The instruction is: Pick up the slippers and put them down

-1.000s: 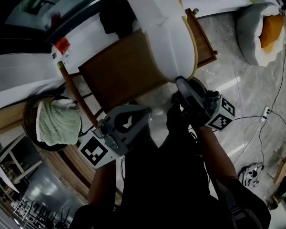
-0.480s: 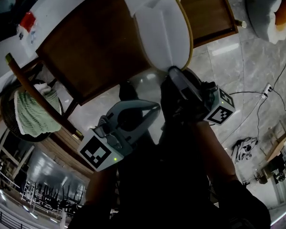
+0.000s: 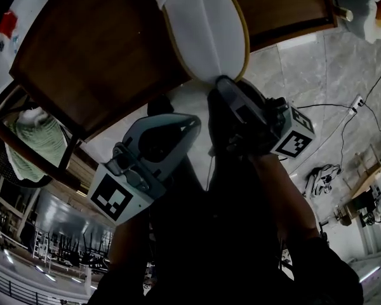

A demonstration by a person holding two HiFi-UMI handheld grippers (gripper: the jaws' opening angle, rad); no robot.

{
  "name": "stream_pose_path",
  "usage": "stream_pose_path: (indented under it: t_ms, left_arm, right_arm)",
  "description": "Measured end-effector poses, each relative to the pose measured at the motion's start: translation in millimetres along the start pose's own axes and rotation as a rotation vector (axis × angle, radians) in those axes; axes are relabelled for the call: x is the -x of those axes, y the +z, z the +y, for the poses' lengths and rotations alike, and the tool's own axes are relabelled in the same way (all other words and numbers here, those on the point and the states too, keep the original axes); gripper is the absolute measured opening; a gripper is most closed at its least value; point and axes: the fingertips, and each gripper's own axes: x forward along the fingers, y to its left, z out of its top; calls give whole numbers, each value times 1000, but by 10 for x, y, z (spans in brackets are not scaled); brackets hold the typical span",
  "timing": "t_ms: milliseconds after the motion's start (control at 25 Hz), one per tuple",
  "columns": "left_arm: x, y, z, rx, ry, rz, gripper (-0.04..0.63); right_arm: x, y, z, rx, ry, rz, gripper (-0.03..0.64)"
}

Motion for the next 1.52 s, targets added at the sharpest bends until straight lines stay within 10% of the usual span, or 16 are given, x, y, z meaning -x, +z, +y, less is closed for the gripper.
stream_pose_path:
  t_ms: [760, 1000, 1320, 1520]
  left_arm:
    - [-52, -155, -34, 5, -19, -4, 11]
    - [-34, 113, -203, -41, -17, -24, 11]
    - [143, 1259, -606, -144, -38, -148, 11]
    - [383, 1876, -1148, -202, -38, -148, 11]
  right_arm:
    - [160, -74, -276, 73, -121, 18, 122]
    - [357, 151, 107, 419, -163, 41, 152]
    - [121, 545, 1789, 937, 17, 89, 143]
    - [162, 510, 2860, 1012, 137, 97, 66]
